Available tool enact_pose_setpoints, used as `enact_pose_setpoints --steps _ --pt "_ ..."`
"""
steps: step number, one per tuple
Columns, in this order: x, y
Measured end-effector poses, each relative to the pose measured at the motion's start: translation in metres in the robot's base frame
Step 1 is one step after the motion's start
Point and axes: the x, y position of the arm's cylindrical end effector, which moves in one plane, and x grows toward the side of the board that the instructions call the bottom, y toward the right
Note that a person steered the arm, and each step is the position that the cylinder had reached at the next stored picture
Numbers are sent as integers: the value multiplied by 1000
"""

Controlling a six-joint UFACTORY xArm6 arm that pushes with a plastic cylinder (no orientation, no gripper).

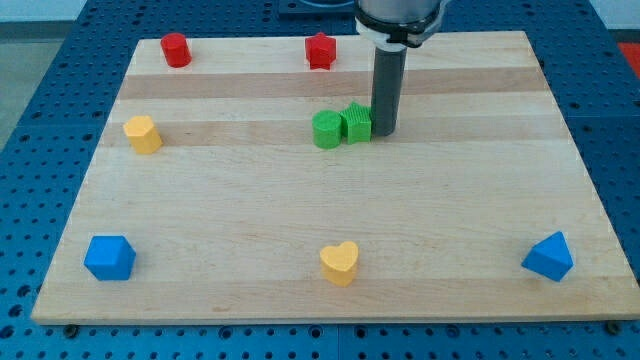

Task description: Move the red circle to the left of the red star

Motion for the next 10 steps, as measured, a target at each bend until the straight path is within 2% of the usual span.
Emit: enact_pose_setpoints --steps 2,3,4,8,9,10 --pt "-10 15" --pt "-53 32" --pt "-77 11" --pt "-83 -318" --pt "-92 -366" --pt "-95 -367"
